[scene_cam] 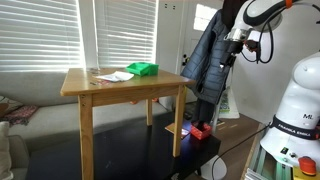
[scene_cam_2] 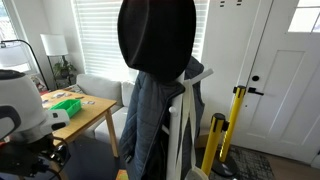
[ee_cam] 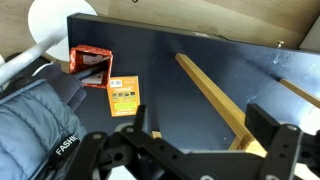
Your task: Close the green container
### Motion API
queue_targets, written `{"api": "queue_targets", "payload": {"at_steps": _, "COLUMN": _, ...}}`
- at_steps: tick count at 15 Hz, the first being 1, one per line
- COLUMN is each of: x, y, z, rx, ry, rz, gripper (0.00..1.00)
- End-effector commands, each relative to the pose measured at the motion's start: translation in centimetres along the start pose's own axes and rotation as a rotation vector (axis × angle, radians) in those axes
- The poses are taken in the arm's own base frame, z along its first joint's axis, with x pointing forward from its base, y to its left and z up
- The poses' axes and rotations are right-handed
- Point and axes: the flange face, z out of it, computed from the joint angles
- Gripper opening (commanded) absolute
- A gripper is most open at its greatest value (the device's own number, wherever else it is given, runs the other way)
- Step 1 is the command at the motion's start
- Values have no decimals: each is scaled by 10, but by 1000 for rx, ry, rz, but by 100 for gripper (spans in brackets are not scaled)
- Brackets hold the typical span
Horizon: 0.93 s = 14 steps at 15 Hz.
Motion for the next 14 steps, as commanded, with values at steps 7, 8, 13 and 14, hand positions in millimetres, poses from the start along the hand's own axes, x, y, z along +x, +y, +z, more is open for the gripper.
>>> {"api": "queue_targets", "payload": {"at_steps": 7, "x": 22, "y": -138, "z": -21, "rx": -209, "ry": 34, "rz": -311, "gripper": 100}}
{"api": "queue_targets", "payload": {"at_steps": 8, "x": 26, "y": -156, "z": -20, "rx": -226, "ry": 52, "rz": -329, "gripper": 100}}
{"api": "queue_targets", "payload": {"at_steps": 13, "x": 50, "y": -219, "z": -31, "rx": -271, "ry": 124, "rz": -243, "gripper": 100}}
{"api": "queue_targets", "payload": {"at_steps": 14, "x": 55, "y": -231, "z": -32, "rx": -304, "ry": 155, "rz": -265, "gripper": 100}}
